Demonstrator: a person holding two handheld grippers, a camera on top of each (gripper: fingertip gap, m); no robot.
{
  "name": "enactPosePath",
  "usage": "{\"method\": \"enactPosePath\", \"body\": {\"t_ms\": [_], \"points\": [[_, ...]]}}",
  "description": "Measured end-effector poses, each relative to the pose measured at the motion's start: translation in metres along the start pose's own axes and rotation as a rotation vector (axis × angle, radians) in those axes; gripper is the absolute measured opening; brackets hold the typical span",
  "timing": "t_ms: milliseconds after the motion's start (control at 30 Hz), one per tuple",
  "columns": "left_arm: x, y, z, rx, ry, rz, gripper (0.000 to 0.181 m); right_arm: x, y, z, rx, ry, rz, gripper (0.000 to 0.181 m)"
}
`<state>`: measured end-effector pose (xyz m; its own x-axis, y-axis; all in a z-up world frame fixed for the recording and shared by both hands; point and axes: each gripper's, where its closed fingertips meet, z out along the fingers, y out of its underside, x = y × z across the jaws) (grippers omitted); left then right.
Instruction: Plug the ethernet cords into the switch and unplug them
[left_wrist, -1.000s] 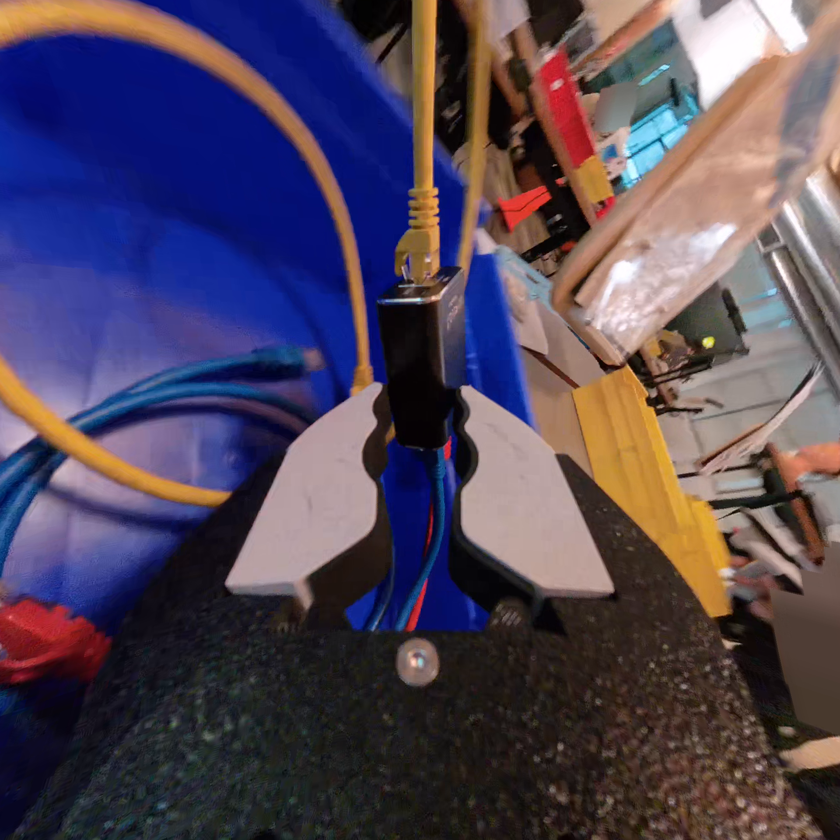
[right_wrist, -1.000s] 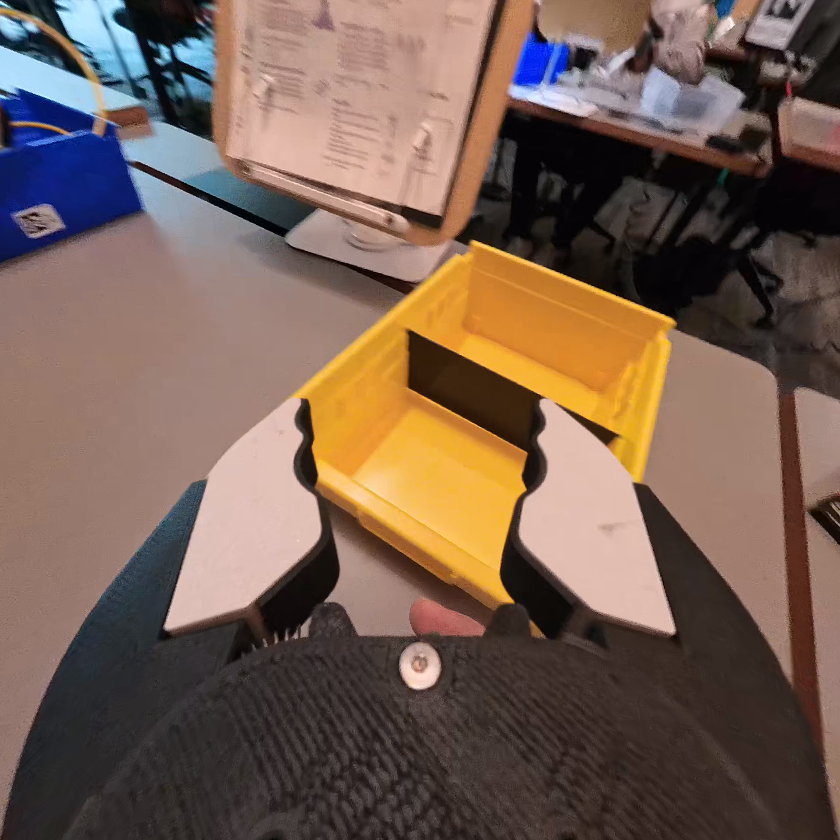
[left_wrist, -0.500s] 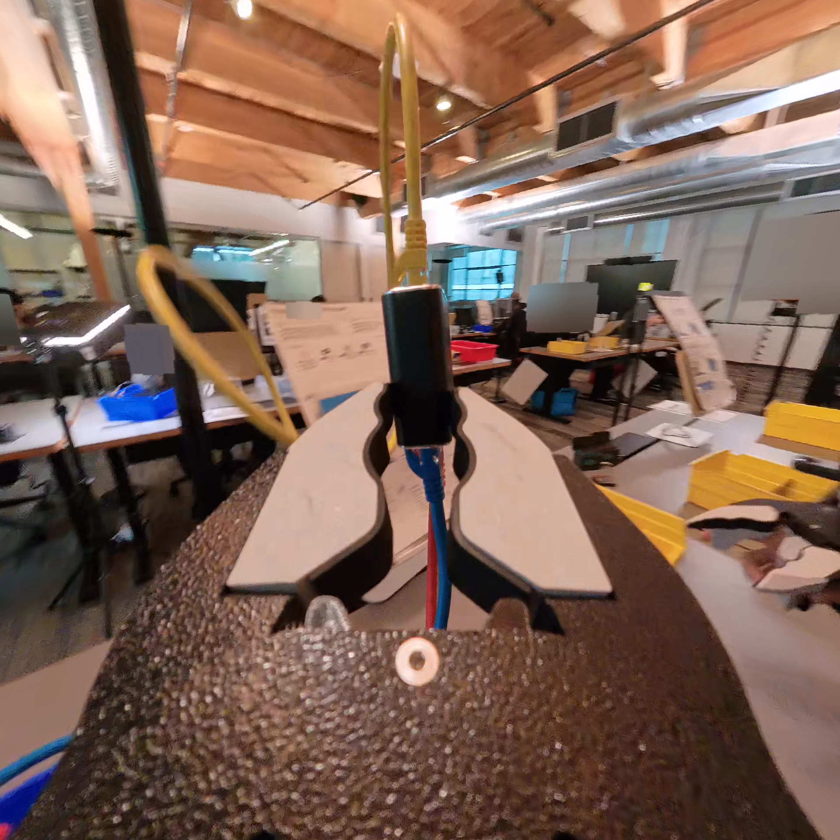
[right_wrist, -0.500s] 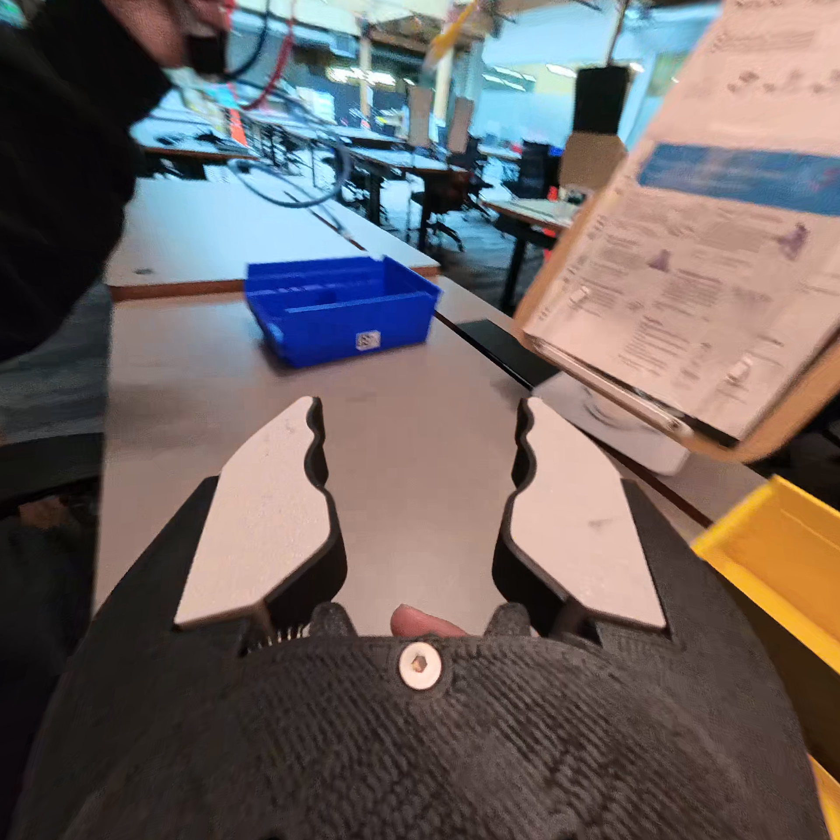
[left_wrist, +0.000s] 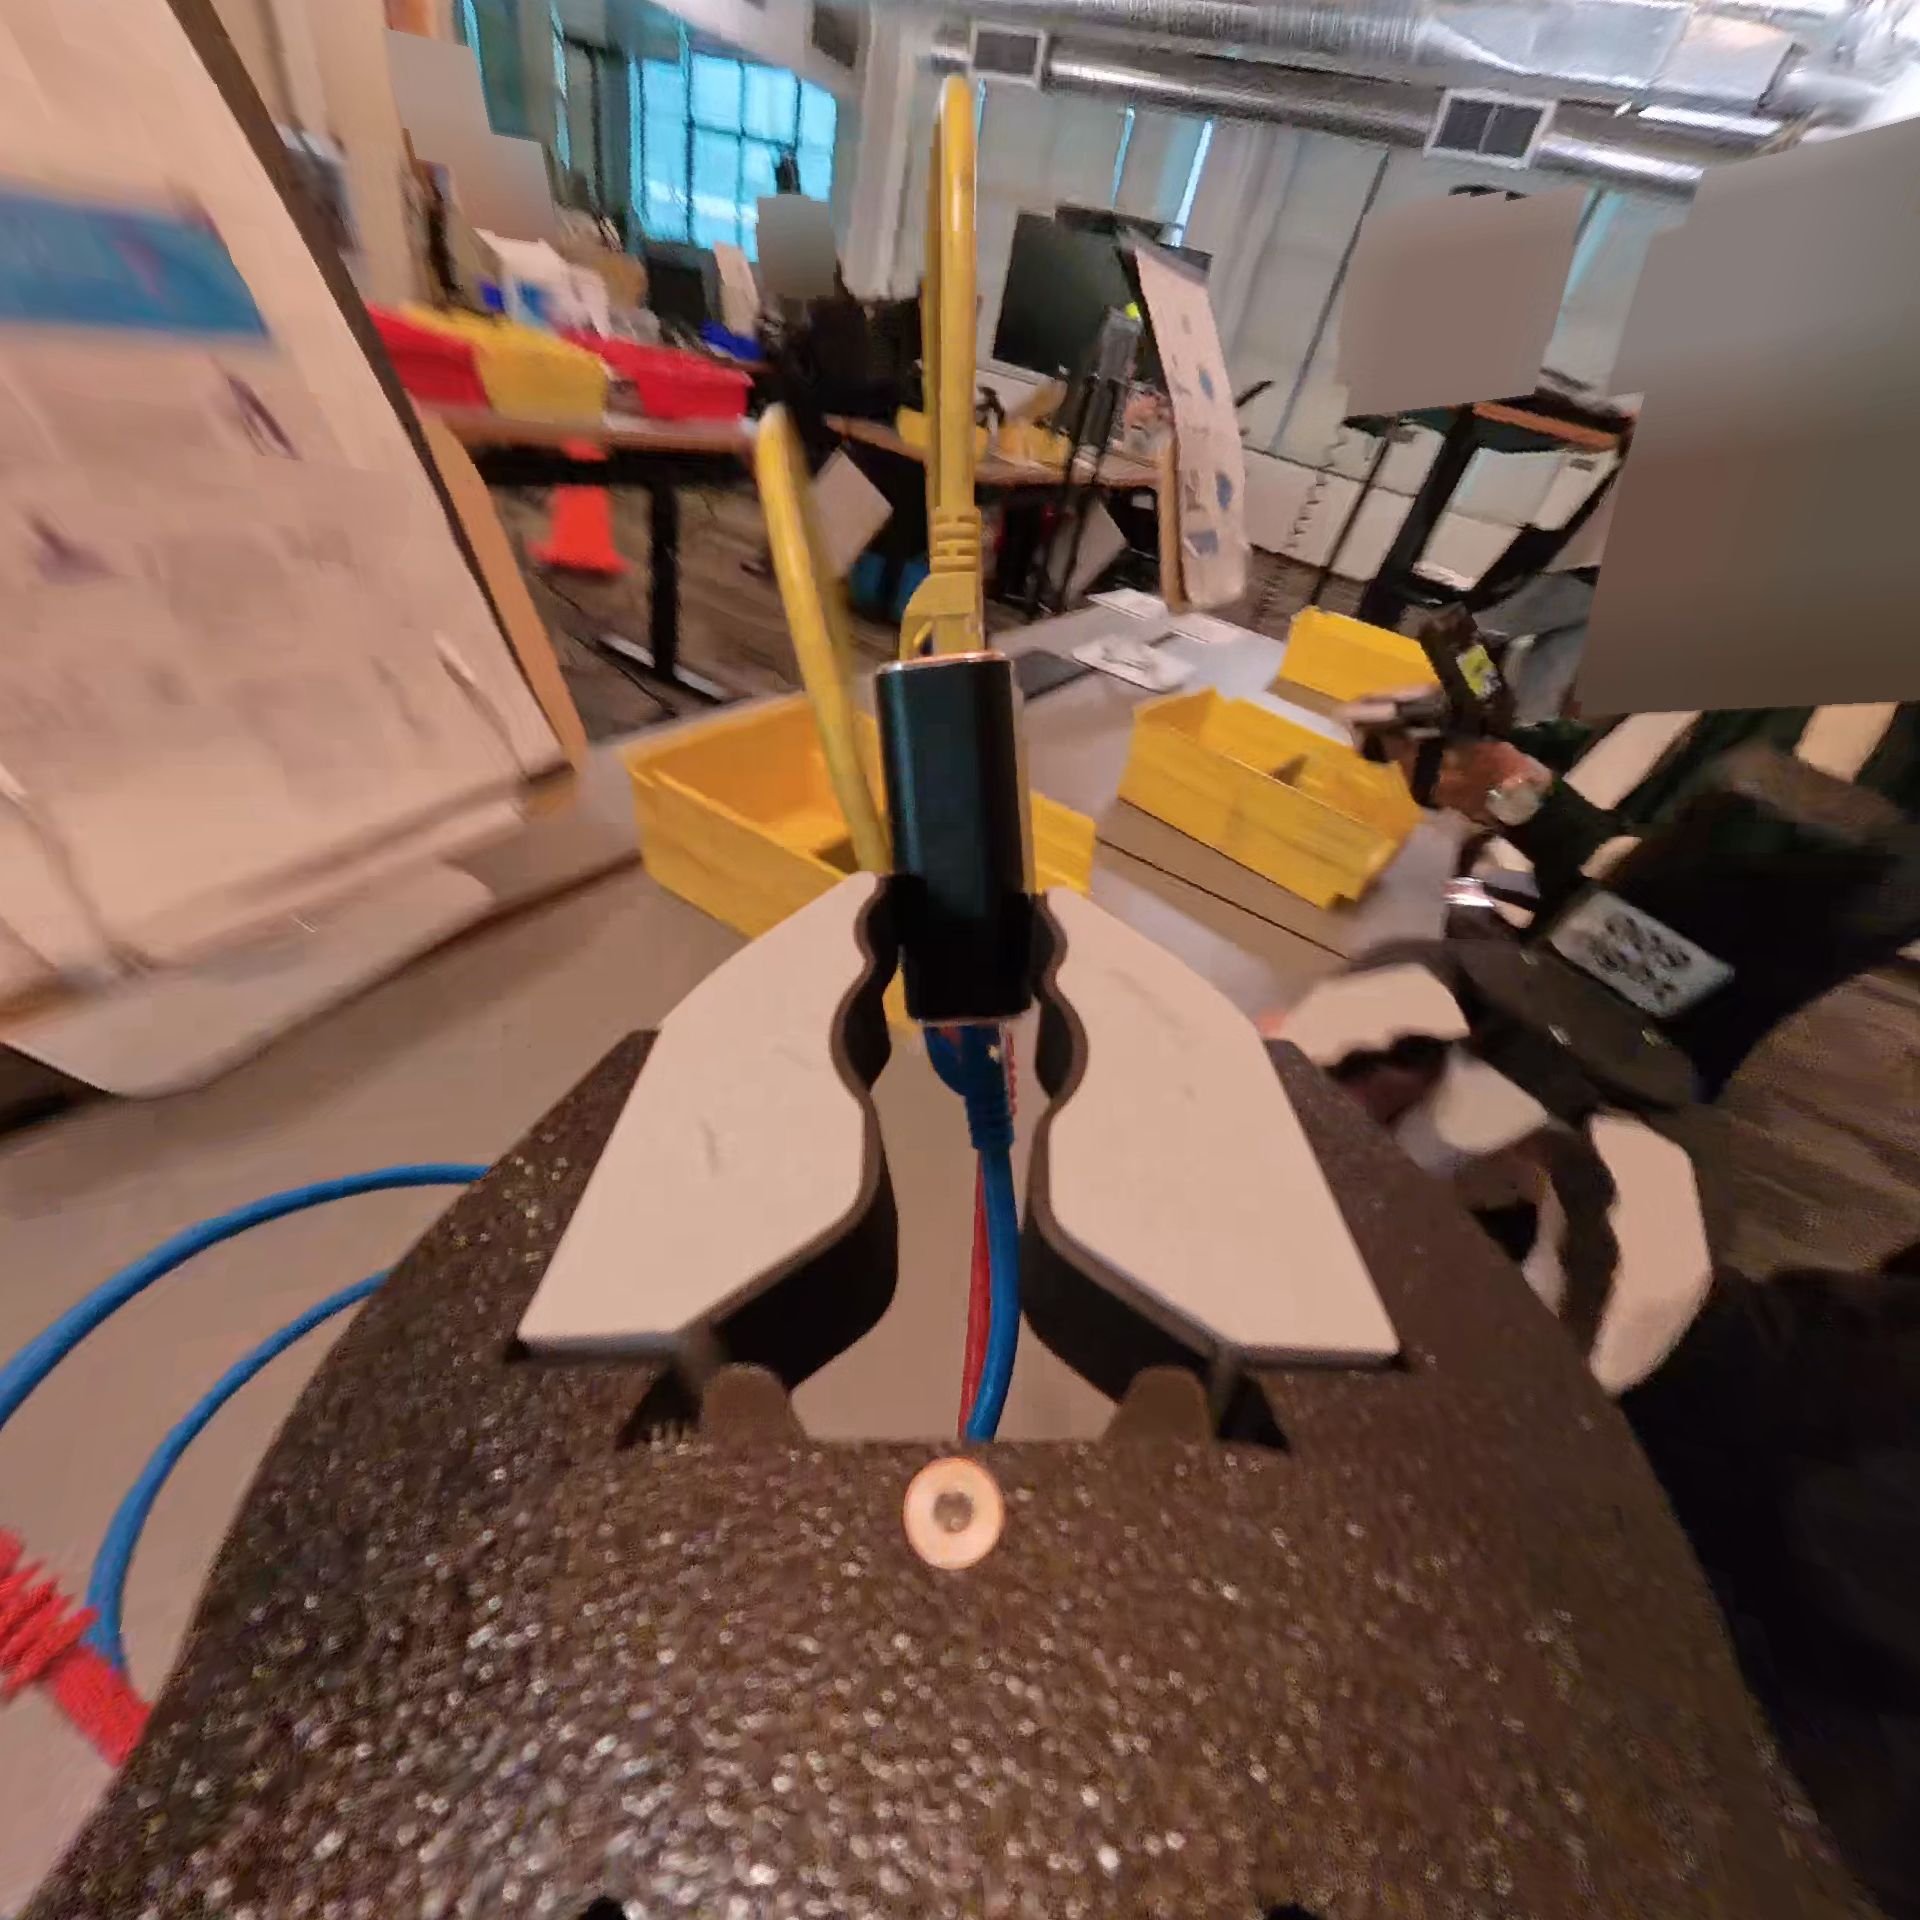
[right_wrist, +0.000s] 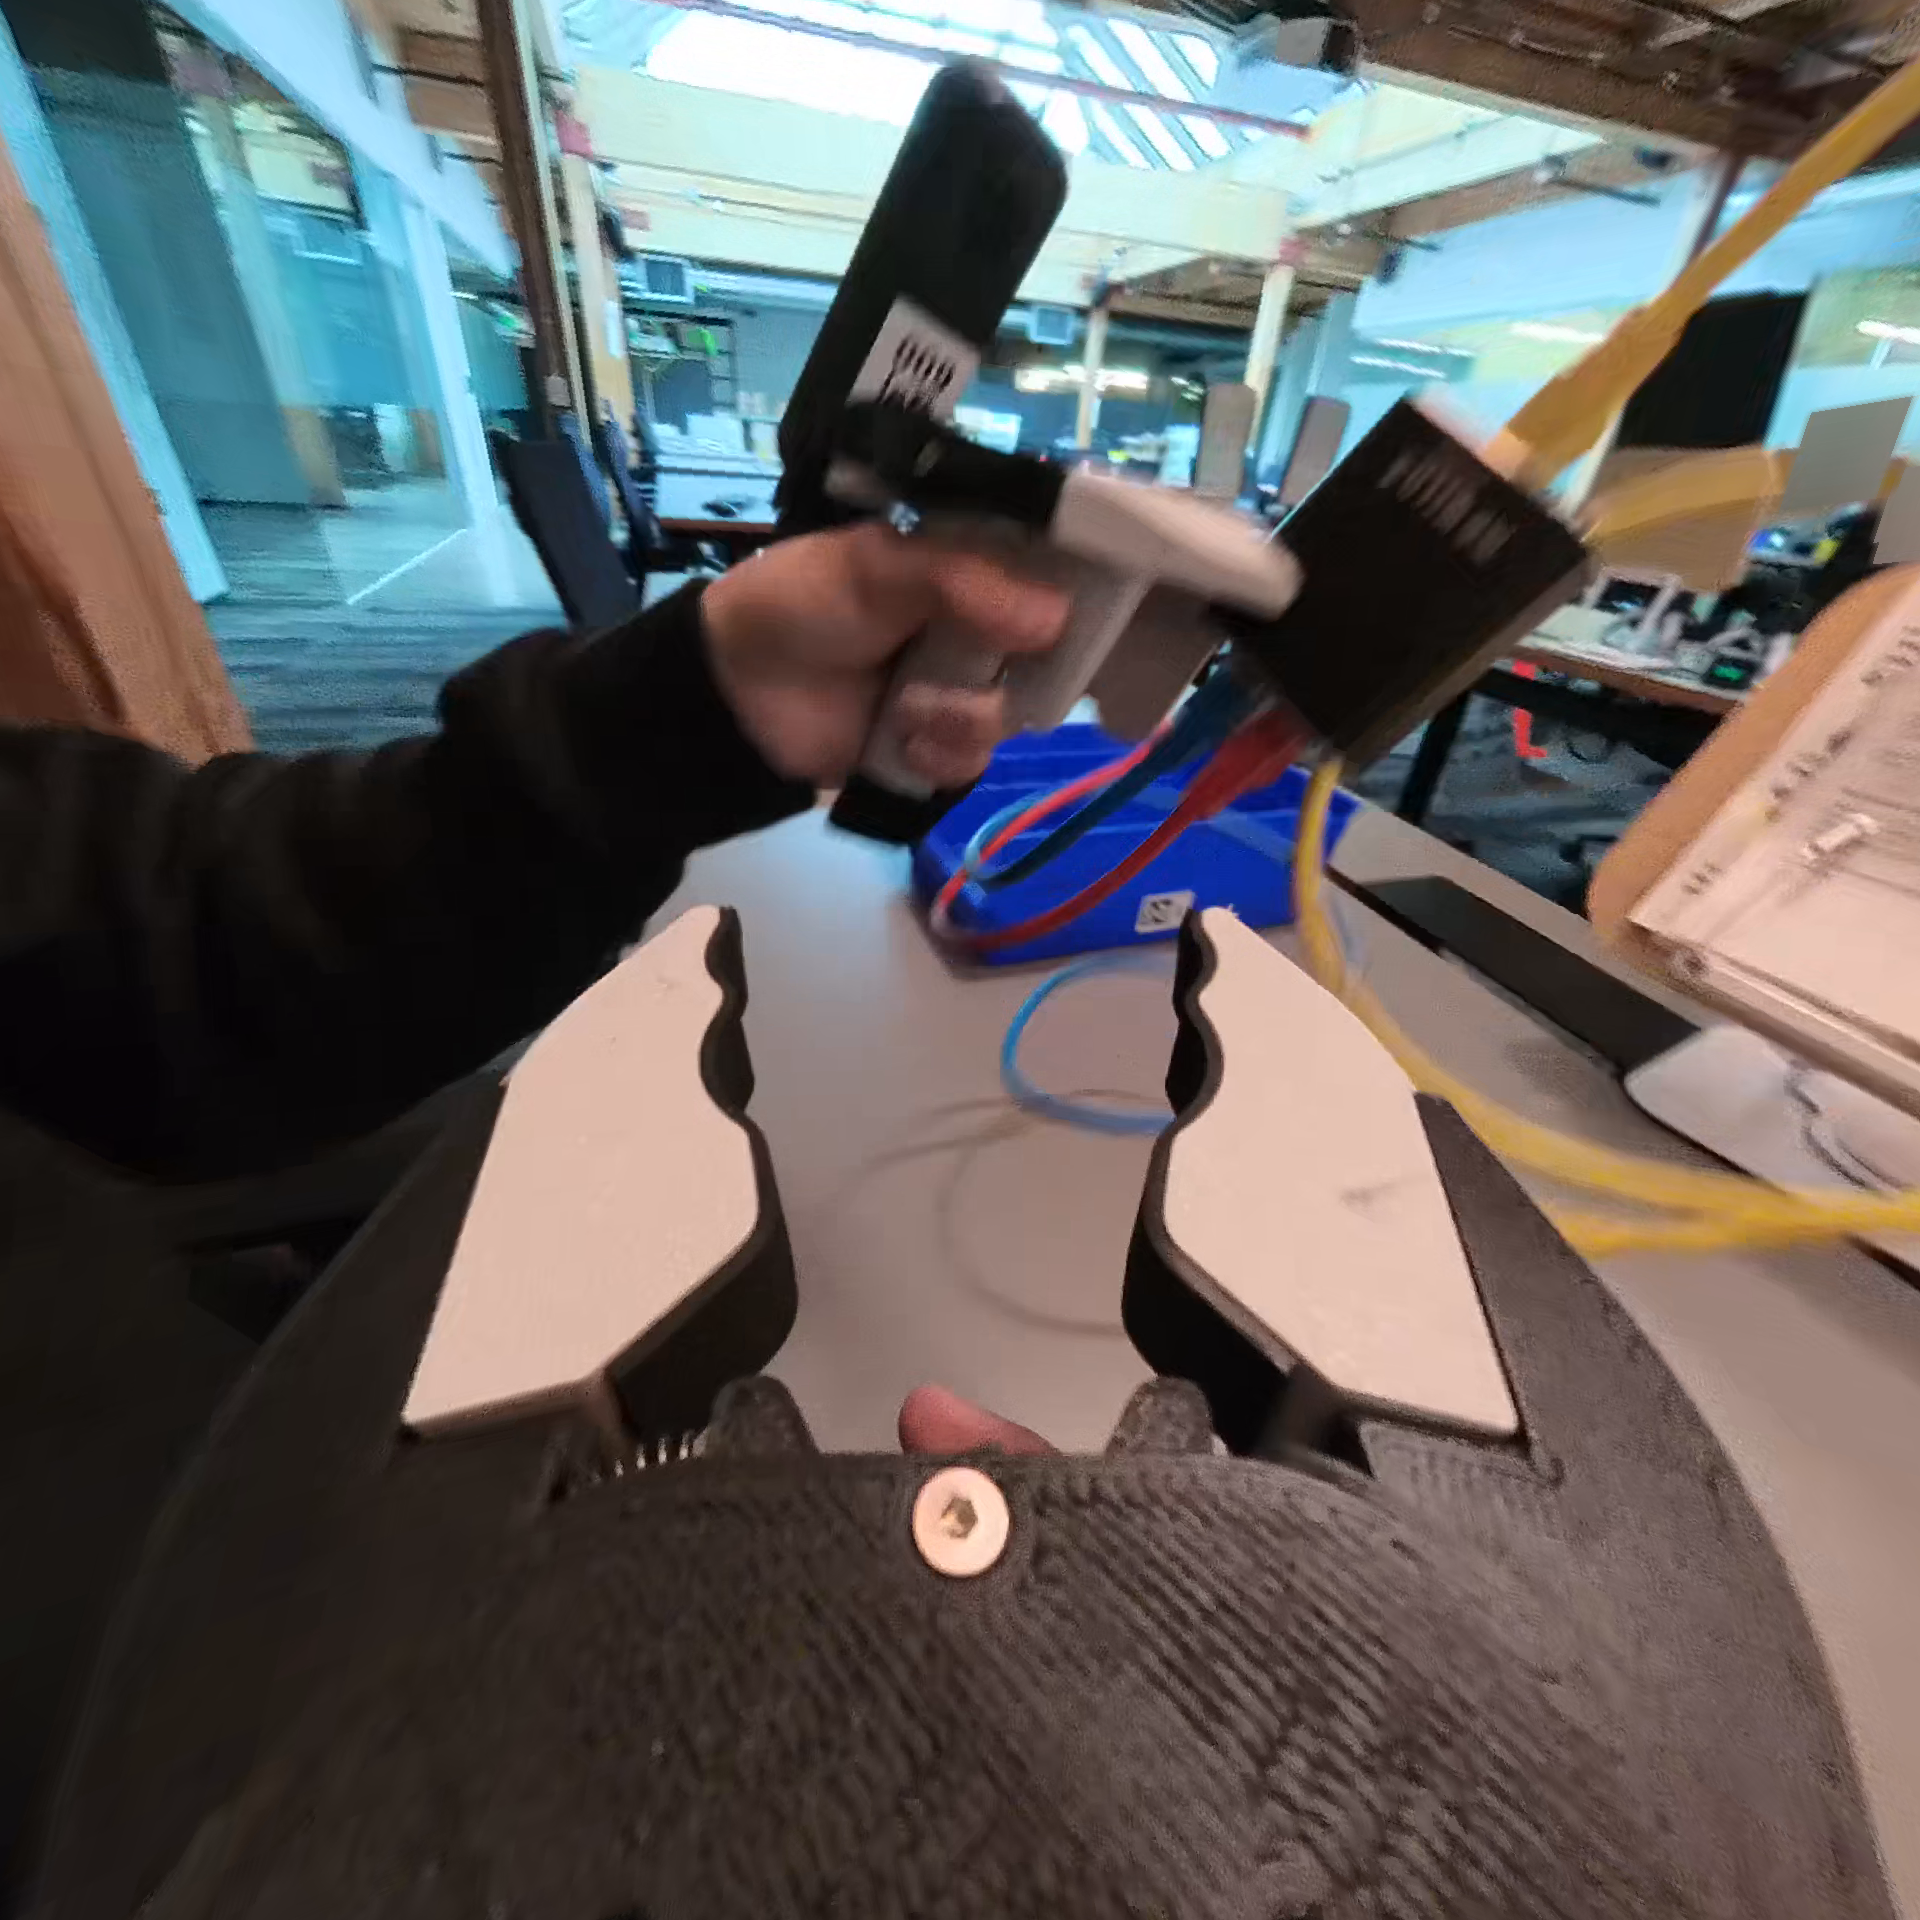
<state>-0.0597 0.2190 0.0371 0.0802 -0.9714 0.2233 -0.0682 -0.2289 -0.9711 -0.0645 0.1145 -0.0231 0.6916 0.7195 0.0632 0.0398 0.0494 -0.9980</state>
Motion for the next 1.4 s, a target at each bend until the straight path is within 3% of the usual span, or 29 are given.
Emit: {"method": "enactPosePath", "body": {"t_ms": [167,233,400,433,467,500,533,667,800,933,1067,1133,1233,1400], "points": [[-0.006,0.100,0.021,-0.082,0.186,-0.176,0.023,0.061,0.053,0.004,-0.099,0.115,0.146,0.071],[-0.002,0.129,0.025,-0.151,0.259,-0.169,0.023,0.072,0.072,0.010,-0.104,0.074,0.260,0.066],[0.011,0.160,0.027,-0.227,0.444,-0.128,0.023,0.057,0.104,0.019,-0.127,-0.204,0.463,0.048],[0.016,0.163,0.027,-0.239,0.481,-0.108,0.023,0.057,0.112,0.019,-0.141,-0.223,0.470,0.056],[0.019,0.168,0.026,-0.263,0.500,-0.083,0.023,0.052,0.115,0.018,-0.141,-0.262,0.468,0.048],[0.018,0.172,0.027,-0.283,0.493,-0.058,0.023,0.042,0.114,0.015,-0.141,-0.332,0.455,0.024],[0.017,0.177,0.028,-0.300,0.485,-0.035,0.023,0.040,0.116,0.016,-0.156,-0.335,0.453,0.024],[0.017,0.175,0.026,-0.236,0.470,0.130,0.025,0.047,0.109,0.018,-0.113,-0.293,0.532,0.024],[-0.008,0.130,0.024,-0.019,0.052,0.457,0.032,0.086,0.092,0.018,0.158,-0.137,0.863,0.024],[0.007,0.109,0.012,-0.002,-0.202,0.586,0.049,0.113,0.094,0.009,0.387,0.002,1.143,0.024],[0.017,0.128,0.027,-0.002,-0.267,0.618,0.064,0.104,0.090,0.009,0.495,0.020,1.254,0.024],[0.014,0.142,0.037,0.004,-0.239,0.616,0.069,0.086,0.086,0.015,0.464,-0.035,1.256,0.024],[0.006,0.147,0.042,0.070,-0.221,0.652,0.071,0.068,0.081,0.022,0.413,-0.083,1.241,0.024],[0.009,0.144,0.035,0.175,-0.125,0.623,0.061,0.061,0.079,0.027,0.392,-0.109,1.264,0.024]]}}
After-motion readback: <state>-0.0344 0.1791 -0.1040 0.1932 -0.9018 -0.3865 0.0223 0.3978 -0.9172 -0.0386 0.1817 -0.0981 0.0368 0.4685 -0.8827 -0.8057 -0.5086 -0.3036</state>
